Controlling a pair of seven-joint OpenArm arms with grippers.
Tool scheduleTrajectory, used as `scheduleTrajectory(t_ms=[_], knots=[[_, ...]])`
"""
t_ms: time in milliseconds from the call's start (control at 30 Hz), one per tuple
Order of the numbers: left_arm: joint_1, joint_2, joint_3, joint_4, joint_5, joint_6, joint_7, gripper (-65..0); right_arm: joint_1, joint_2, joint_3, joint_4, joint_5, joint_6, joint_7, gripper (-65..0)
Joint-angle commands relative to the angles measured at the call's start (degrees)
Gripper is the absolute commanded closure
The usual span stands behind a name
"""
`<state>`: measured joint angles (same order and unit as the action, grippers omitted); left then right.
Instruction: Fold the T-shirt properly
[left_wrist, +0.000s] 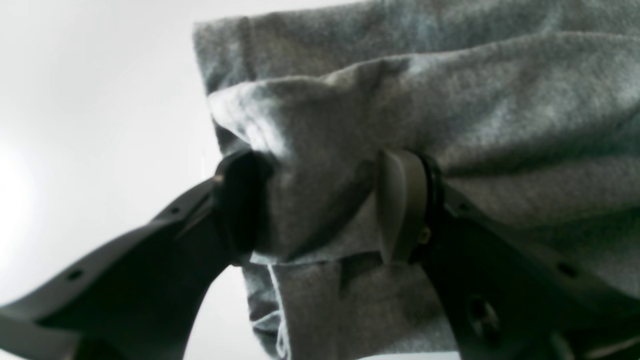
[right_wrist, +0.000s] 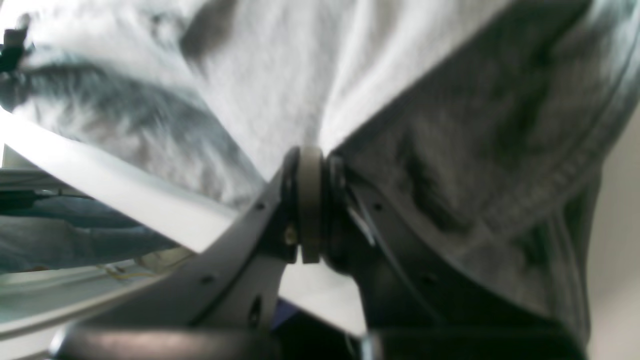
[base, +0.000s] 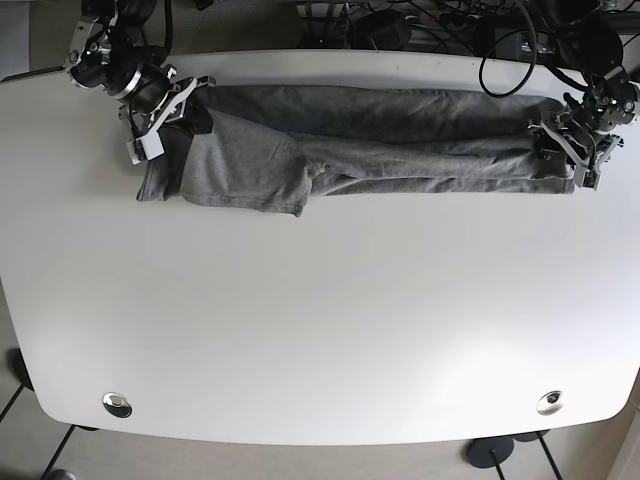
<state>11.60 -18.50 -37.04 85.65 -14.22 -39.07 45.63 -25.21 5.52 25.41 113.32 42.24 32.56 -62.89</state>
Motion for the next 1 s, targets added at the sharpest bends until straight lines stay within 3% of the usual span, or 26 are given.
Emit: scheduleTrajectory(t_ms=[33,67,167,567,600,700,767,800,933,1000], knots=[[-0.3,-1.15,-0.46,0.73,-0.51,-0.01,-0.57,-33.8,-1.47,0.5,0.66,1.19,1.06,1.86,1.22,-1.4],[-0.21,-1.15,-0.46,0.73,-0.51,-0.01,-0.57,-33.8,-2.26,0.5,0.75,1.28,1.06,3.71,1.49,-1.4],[-0.03,-1.15,-0.55,0.64,-0.51,-0.01,-0.57,-33.8,-4.99,0.42,2.86,1.01,1.06,5.38,4.39,-1.4],[-0.3,-2.47,-0.55,0.64,-0.42,-0.01,-0.57,-33.8,-6.74,0.85,8.13,1.28,1.76,5.38,4.39,-3.6],[-0.3,-2.47,-0.55,0.64,-0.42,-0.01,-0.57,-33.8,-6.3,1.03,7.87,1.19,3.26,5.38,3.86,-7.3],[-0.12,-2.47,-0.55,0.64,-0.51,-0.01,-0.57,-33.8,-4.99,1.91,8.22,1.28,8.09,5.11,1.22,-33.8],[-0.12,-2.47,-0.55,0.64,-0.51,-0.01,-0.57,-33.8,-4.02,2.0,8.31,1.36,9.23,4.85,1.22,-47.4],[-0.12,-2.47,-0.55,0.64,-0.51,-0.01,-0.57,-33.8,-2.79,2.61,8.22,1.28,9.23,4.85,1.31,-50.9],[-0.03,-2.38,-0.55,0.64,-0.51,-0.01,-0.57,-33.8,5.12,3.4,7.87,-3.3,8.44,4.67,-0.54,-51.5],[-0.03,-2.38,-0.46,0.64,-0.51,-0.01,-0.57,-33.8,10.14,3.49,7.87,-6.81,4.66,4.67,-3.08,-51.5]])
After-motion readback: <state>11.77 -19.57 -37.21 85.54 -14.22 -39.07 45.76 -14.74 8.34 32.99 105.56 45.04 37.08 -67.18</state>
